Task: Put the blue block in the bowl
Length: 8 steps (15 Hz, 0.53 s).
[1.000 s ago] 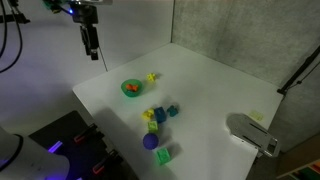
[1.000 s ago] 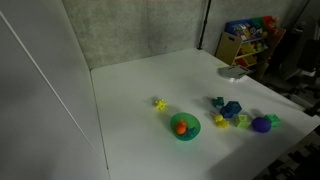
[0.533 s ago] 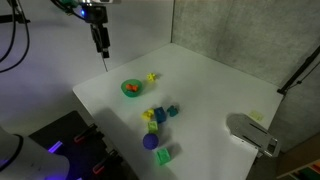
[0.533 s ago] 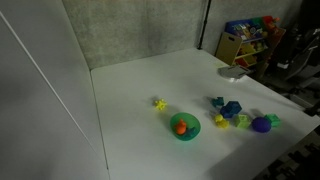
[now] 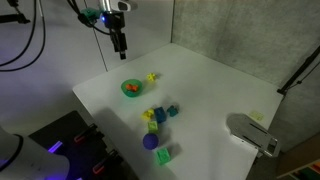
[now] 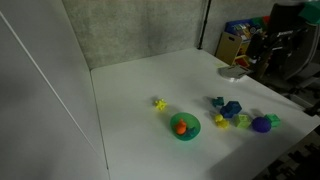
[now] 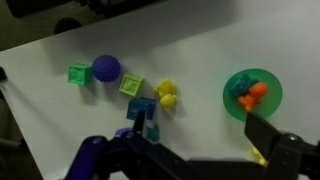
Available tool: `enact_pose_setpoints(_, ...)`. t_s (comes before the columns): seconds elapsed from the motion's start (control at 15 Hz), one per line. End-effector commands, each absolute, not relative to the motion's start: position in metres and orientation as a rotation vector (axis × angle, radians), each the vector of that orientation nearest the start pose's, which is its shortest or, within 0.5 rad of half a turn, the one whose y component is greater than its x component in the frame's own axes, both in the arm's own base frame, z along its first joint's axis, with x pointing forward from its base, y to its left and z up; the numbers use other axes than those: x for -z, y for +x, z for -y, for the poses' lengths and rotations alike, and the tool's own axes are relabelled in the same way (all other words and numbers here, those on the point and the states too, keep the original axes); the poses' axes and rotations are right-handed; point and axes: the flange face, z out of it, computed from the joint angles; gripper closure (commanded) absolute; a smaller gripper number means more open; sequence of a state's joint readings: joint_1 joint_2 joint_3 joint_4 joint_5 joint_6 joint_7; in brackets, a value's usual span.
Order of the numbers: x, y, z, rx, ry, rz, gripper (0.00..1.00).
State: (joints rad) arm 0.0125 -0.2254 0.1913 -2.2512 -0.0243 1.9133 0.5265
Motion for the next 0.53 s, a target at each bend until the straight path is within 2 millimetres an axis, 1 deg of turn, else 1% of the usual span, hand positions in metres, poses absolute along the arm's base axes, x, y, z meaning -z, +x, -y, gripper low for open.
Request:
enact_pose_setpoints(0.0, -0.435, 0.485, -0.083, -0.054, -3.171, -0.625, 0.0)
enact_pose_setpoints(0.33, -0.402, 0.517, -0.058, 0.06, -3.109, -0.771, 0.0)
enact_pose_setpoints(0.47, -0.388, 0.526, -0.048, 0.085, -3.082, -0.821, 0.0)
